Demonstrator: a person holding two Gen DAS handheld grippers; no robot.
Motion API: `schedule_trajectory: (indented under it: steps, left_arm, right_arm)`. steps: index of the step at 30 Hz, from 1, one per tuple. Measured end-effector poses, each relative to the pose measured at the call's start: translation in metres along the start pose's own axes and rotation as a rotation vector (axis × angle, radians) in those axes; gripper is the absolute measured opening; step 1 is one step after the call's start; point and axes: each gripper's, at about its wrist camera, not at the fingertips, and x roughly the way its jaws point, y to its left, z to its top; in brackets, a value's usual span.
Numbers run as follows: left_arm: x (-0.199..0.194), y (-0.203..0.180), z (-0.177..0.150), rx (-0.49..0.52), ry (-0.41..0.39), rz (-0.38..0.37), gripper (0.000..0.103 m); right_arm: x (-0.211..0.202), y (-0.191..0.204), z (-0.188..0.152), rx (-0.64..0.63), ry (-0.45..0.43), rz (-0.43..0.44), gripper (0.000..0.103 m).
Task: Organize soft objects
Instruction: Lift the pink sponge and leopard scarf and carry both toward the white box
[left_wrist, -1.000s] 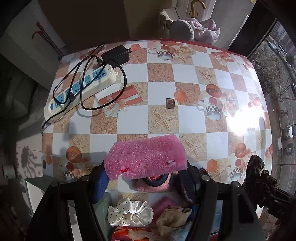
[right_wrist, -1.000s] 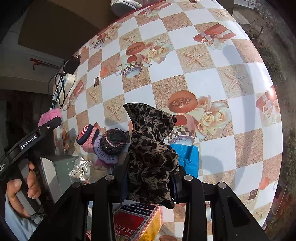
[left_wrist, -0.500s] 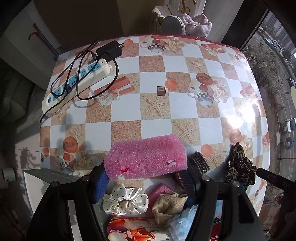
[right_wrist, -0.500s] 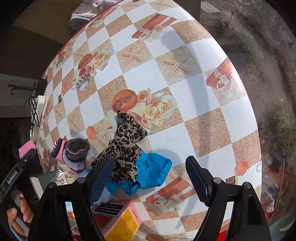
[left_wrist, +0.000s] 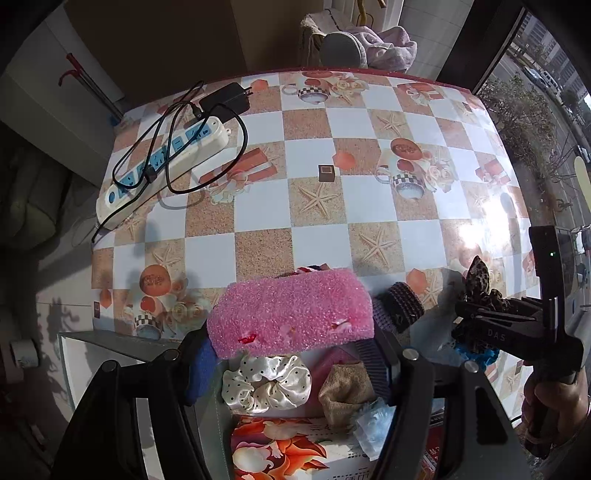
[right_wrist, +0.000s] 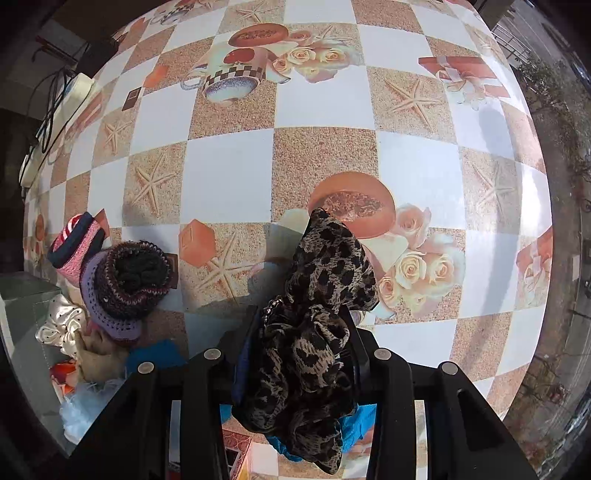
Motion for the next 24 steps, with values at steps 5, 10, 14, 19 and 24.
schedule_trajectory:
  steps: [5,10,14,19,24]
  left_arm:
    - [-0.015,-0.004,-0.005,-0.005,-0.027,-0.010,0.072]
    - [-0.031,-0.032,-0.016,0.063,-0.046,-0.021,0.072]
    - [-0.041,-0.068,-0.024,0.128,-0.063,-0.038,0.072]
    - [-0.054,-0.119,-0.035,0.212,-0.083,-0.066,0.072]
    - [-0.071,-0.170,-0.054,0.327,-0.110,-0.085,0.072]
  right_arm:
    - [-0.045,-0.041,-0.012,0.193,-0.084,0.250,0.042]
    - [-0.083,-0.053,-0.028,0.220,-0.154,0.254,0.042]
    - [-0.095,-0.069,-0.051,0.262,-0.175,0.247,0.042]
    - [-0.105,-0.082,-0.078,0.264,-0.199,0.182,0.042]
    - [-0.124,-0.093,-0.115,0.215,-0.242,0.086,0.042]
